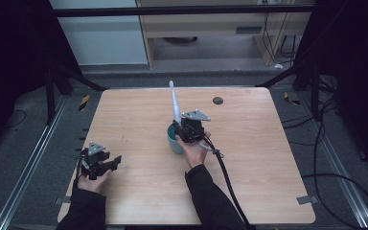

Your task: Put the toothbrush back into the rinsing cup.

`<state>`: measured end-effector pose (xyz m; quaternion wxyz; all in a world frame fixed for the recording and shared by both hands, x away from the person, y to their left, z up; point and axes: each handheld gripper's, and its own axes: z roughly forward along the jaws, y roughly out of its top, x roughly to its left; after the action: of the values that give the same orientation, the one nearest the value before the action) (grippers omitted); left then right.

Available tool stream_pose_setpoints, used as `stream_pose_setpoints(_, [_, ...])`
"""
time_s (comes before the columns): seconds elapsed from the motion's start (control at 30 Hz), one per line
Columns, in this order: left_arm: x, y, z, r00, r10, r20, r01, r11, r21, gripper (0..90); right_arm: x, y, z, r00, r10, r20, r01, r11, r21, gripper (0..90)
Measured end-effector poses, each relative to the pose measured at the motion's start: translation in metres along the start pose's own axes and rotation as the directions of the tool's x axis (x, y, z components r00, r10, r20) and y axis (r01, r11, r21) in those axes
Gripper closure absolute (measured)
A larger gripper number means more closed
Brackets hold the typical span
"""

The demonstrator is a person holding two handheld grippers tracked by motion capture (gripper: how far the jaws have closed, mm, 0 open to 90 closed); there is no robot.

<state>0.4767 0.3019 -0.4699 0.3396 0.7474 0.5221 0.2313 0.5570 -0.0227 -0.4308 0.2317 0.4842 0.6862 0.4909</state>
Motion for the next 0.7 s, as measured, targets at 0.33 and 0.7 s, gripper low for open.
stream_pose_setpoints(0.33, [-0.0002,0.0000,0.0002,1.0000,0.001,0.000,-0.001,1.0000,0.001,45.8,0.0015,-0.0051,0.0019,0.9995,-0.032,0.009,0.031,0.998,0.047,65.8])
stream_pose_setpoints(0.7, [-0.0005,0.0000,0.0005,1.0000,-0.001,0.001,0.001,1.0000,0.000,45.8,0.0041,-0.0050,-0.0006,0.9984,-0.056,0.007,0.055,0.997,0.051,66.3])
